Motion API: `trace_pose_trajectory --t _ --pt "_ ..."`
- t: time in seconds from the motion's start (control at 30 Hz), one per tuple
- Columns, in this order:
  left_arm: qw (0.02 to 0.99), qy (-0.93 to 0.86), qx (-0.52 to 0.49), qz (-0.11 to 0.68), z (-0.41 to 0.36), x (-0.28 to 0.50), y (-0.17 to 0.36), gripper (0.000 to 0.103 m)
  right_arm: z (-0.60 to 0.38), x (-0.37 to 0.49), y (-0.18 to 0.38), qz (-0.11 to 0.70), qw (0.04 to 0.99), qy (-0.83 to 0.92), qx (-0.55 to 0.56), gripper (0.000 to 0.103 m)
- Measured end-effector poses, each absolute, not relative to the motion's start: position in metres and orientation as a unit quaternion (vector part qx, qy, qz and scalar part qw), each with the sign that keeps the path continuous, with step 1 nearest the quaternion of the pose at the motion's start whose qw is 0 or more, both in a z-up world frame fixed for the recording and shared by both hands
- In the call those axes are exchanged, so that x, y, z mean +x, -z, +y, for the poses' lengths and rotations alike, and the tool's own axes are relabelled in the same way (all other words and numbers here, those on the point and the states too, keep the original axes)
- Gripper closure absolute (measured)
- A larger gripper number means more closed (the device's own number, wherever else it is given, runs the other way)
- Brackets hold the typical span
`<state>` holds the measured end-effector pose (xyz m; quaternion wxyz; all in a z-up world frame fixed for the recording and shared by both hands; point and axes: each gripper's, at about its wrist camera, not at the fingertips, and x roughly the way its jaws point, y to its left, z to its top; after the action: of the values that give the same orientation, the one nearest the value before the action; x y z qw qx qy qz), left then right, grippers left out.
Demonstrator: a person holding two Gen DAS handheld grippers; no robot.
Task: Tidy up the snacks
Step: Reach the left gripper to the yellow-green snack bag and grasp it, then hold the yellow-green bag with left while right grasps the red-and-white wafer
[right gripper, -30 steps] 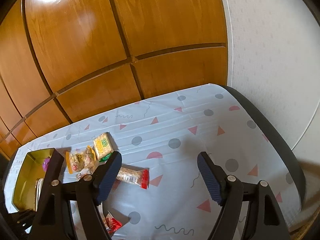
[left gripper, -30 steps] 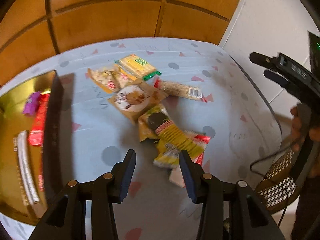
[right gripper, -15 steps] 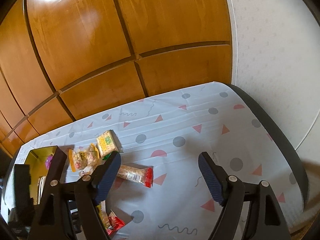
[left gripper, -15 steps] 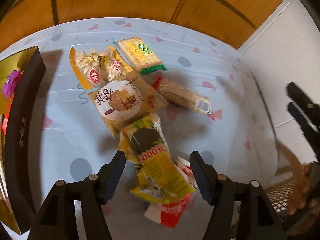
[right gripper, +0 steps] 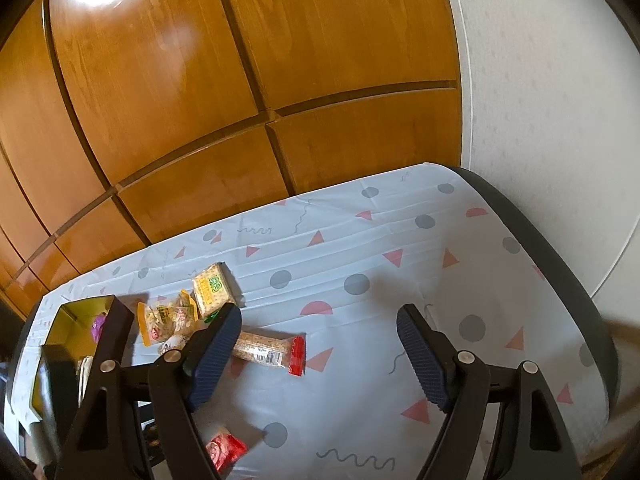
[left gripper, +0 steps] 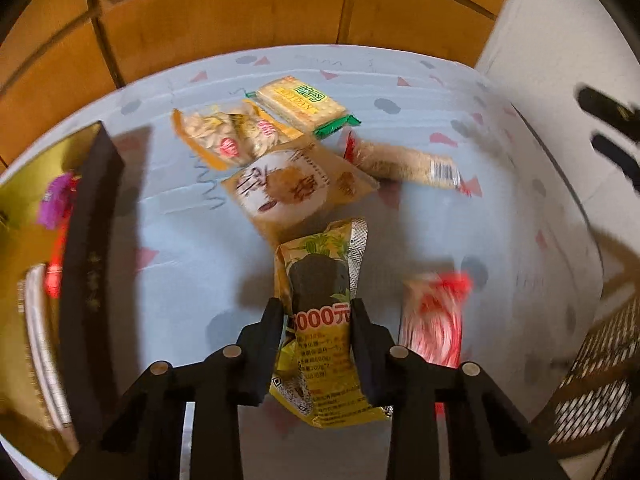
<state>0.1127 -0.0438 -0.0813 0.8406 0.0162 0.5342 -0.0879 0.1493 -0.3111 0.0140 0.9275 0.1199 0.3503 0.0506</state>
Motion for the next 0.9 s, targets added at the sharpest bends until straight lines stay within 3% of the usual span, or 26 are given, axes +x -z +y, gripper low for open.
trace_pose_trajectory --t 0.27,0.4,0.7,0.9 --pt "0.859 0.078 0.088 0.498 -0.032 0.063 0.088 0.069 -0.307 0.149 -0.012 0.356 0.928 -0.043 0.101 0.022" --pt "0.862 0.078 0.077 0.495 -0.026 0.060 0.103 0.064 -0.301 0.149 -0.010 0.360 0.929 -0.039 0.079 0.022" --pt "0.870 0.084 0.046 0.483 -0.020 0.057 0.106 0.064 -0.289 0.154 -0.001 0.384 0.922 -0.030 0.038 0.023" --pt "0.872 0.088 0.035 0.480 -0.017 0.056 0.106 0.064 -0.278 0.159 0.028 0.478 0.874 -0.045 0.068 0.022"
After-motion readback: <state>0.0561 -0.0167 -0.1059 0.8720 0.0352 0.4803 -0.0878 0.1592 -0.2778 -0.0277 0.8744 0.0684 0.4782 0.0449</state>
